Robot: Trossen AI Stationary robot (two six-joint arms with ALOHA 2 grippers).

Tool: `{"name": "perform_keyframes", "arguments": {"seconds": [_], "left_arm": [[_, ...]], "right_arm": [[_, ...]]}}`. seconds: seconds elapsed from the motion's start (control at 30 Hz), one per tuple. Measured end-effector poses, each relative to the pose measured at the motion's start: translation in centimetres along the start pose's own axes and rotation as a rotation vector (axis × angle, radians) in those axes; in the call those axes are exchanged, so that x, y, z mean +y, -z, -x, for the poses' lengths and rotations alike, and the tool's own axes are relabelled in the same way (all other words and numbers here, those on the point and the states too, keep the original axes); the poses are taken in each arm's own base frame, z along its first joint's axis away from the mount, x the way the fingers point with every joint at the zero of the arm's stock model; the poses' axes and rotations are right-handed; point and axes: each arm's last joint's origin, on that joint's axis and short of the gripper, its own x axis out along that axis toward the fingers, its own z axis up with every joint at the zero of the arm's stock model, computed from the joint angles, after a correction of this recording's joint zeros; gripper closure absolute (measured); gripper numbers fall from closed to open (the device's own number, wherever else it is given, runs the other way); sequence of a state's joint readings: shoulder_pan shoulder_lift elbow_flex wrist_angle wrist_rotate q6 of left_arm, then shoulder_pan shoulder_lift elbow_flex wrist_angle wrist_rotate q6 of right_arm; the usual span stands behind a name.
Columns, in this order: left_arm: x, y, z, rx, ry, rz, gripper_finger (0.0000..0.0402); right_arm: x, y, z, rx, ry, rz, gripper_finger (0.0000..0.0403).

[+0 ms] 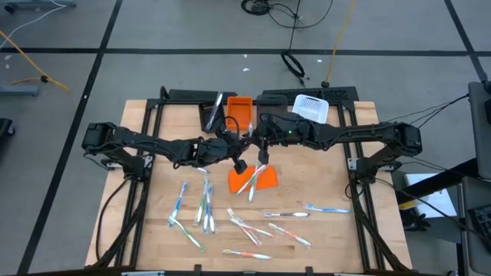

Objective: Pick & Place Toothbrushes
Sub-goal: Put the violet toothbrush into the black bin

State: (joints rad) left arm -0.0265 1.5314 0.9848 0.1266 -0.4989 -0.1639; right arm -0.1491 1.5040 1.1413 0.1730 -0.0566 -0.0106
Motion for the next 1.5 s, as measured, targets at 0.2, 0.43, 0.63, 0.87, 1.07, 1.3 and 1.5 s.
{"name": "perform_keyframes", "arguments": {"seconds": [0.2, 0.43, 0.63, 0.87, 1.07, 1.3, 1.5], "left_arm": [[0.0, 0.1, 0.0, 0.005, -0.004, 0.009, 0.0396], [0.3, 0.5, 0.0, 0.038, -0.087, -0.01, 0.0396], [0.9, 0.6, 0.6, 0.064, -0.17, -0.033, 0.0396], [3.6, -0.4, 2.6, 0.1, -0.319, 0.008, 0.0396], [6.6, 0.0, 2.5, 0.19, -0.422, 0.021, 0.0396], [11.0, 0.4, 1.3, 0.281, -0.459, 0.096, 0.0396], [14.5, 0.8, 0.5, 0.342, -0.449, 0.168, 0.0396]], "right_arm": [[0.0, 0.0, 0.0, 0.003, 0.0, 0.0, 0.031], [0.0, 0.3, 0.0, 0.033, 0.006, 0.004, 0.0274], [-0.1, 0.8, 0.0, 0.083, 0.045, 0.012, 0.0225], [0.1, 1.2, 0.1, 0.122, 0.047, 0.016, 0.0202], [0.9, 2.1, 0.0, 0.128, 0.024, 0.018, 0.021], [2.0, 3.3, 0.0, 0.149, -0.007, 0.019, 0.0212], [2.7, 3.9, 0.0, 0.146, -0.027, 0.018, 0.0214]]}}
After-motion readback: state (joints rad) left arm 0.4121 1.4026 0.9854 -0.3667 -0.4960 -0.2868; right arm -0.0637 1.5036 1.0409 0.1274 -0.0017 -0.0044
